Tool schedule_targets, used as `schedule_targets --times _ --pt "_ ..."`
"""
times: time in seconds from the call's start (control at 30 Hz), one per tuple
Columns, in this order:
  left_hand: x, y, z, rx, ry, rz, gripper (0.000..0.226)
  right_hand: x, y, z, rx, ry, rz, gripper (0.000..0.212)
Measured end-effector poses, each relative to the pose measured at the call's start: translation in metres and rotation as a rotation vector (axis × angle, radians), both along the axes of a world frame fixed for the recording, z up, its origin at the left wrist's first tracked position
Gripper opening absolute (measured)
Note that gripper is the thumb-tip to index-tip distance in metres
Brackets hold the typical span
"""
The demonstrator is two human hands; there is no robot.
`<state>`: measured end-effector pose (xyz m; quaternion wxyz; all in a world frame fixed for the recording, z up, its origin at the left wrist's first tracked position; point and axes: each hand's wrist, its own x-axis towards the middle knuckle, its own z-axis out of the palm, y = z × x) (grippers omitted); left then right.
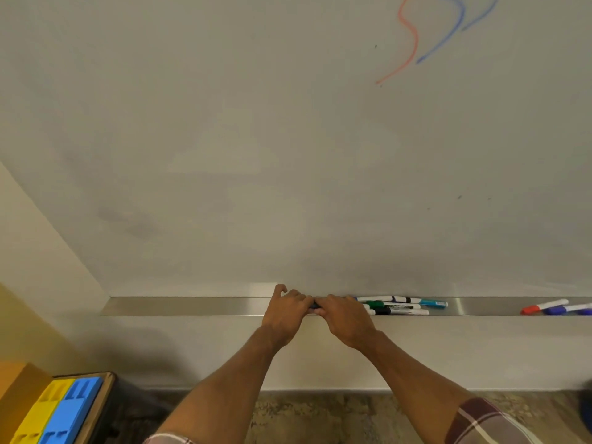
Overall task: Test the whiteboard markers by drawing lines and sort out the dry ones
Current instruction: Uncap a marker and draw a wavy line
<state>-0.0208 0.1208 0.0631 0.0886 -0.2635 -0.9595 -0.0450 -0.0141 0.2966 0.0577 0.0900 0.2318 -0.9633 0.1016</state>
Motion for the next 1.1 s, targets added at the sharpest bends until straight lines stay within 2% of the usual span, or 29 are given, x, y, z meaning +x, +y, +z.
schedule_targets --times 0.23,0.4,0.5,0.6,0.7,0.87,1.1 --pt "0.016 0.018 0.008 -0.038 0.066 -0.01 0.019 0.015 0.023 0.014 -0.026 0.033 -0.003 0.038" --pt "0.024 0.016 0.007 -0.102 0.148 -0.002 0.022 0.03 0.044 0.011 0.096 0.071 -0.02 0.055" --pt "0.027 0.018 0.008 -0.013 0.279 0.052 0.015 0.037 0.048 0.021 -0.129 -0.022 -0.104 0.051" --pt "0.021 0.021 0.022 0.025 0.382 0.072 0.024 0.036 0.049 0.037 -0.19 0.018 -0.094 0.027" --pt "0.006 0.019 0.047 0.022 0.435 0.079 0.037 0.024 0.049 0.061 -0.18 0.068 -0.104 0.017" --pt "-0.025 0.007 0.112 0.04 0.565 0.059 0.046 -0.001 0.038 0.123 -0.202 0.348 -0.075 0.027" --pt "-0.066 -0.005 0.225 0.072 0.801 0.033 0.05 -0.036 0.026 0.234 -0.465 0.518 -0.053 0.023"
